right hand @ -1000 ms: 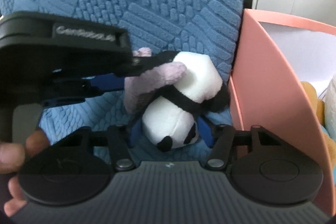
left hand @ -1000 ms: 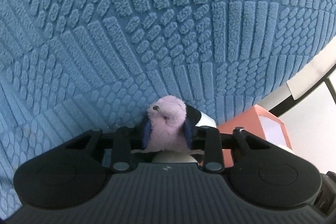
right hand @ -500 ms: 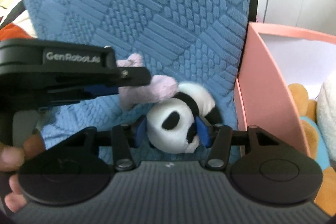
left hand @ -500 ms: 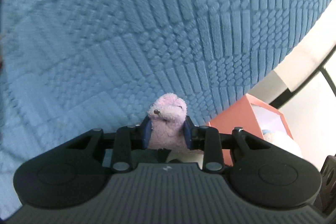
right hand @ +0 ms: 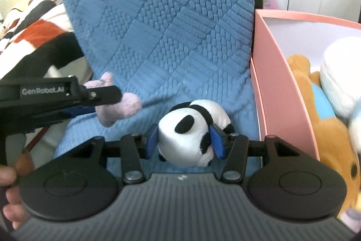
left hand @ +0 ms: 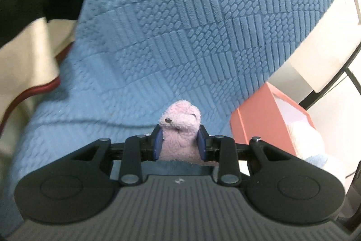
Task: Organize objects
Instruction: 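Lift the pink plush with the left tool while the right tool lifts the panda plush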
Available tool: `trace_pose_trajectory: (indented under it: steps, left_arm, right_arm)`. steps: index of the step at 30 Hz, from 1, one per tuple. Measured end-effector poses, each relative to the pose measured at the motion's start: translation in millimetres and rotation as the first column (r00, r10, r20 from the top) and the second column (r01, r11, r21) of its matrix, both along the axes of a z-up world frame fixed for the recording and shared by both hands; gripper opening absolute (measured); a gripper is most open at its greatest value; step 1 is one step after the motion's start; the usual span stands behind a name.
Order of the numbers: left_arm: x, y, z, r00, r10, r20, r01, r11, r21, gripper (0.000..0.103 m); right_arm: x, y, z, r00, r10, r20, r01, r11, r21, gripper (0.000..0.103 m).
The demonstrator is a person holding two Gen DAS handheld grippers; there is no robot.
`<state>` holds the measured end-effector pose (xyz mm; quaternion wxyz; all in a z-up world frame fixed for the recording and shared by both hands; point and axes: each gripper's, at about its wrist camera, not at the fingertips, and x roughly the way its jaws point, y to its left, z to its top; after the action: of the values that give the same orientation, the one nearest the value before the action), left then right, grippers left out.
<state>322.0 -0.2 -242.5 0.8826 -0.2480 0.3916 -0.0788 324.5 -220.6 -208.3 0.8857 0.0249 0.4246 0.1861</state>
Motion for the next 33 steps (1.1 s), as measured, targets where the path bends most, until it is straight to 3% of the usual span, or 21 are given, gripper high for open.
trace_pose_trajectory:
  steps: [5, 13, 19, 22, 33]
  left_arm:
    - [-46, 7, 6, 1.0, 0.007, 0.002, -0.007, 0.999, 0.047, 0.037]
    - [-90, -16, 1, 1.0, -0.003, -0.026, 0.005, 0.994, 0.112, 0.037]
    - [-90, -21, -4, 0.999, -0.014, -0.039, 0.019, 0.992, 0.128, 0.037]
    - [-88, -20, -5, 0.999, -0.005, -0.037, 0.01, 0.989, 0.148, 0.037]
    - [-77, -15, -21, 0.996, 0.032, -0.085, -0.019, 0.989, 0.147, 0.037]
  right_arm:
    - [-35, -12, -2, 1.0, 0.012, -0.025, -0.011, 1.0, 0.013, 0.053]
    - [-75, -16, -11, 0.997, 0.024, -0.075, -0.025, 1.0, -0.011, 0.053]
    - [-70, -11, -20, 0.987, 0.018, -0.159, -0.018, 1.0, 0.0, 0.059]
    - [-69, -7, -18, 0.992, 0.008, -0.128, -0.013, 0.999, -0.035, 0.067]
    - [-58, -14, -16, 0.988, -0.059, -0.143, 0.065, 0.997, 0.039, 0.067]
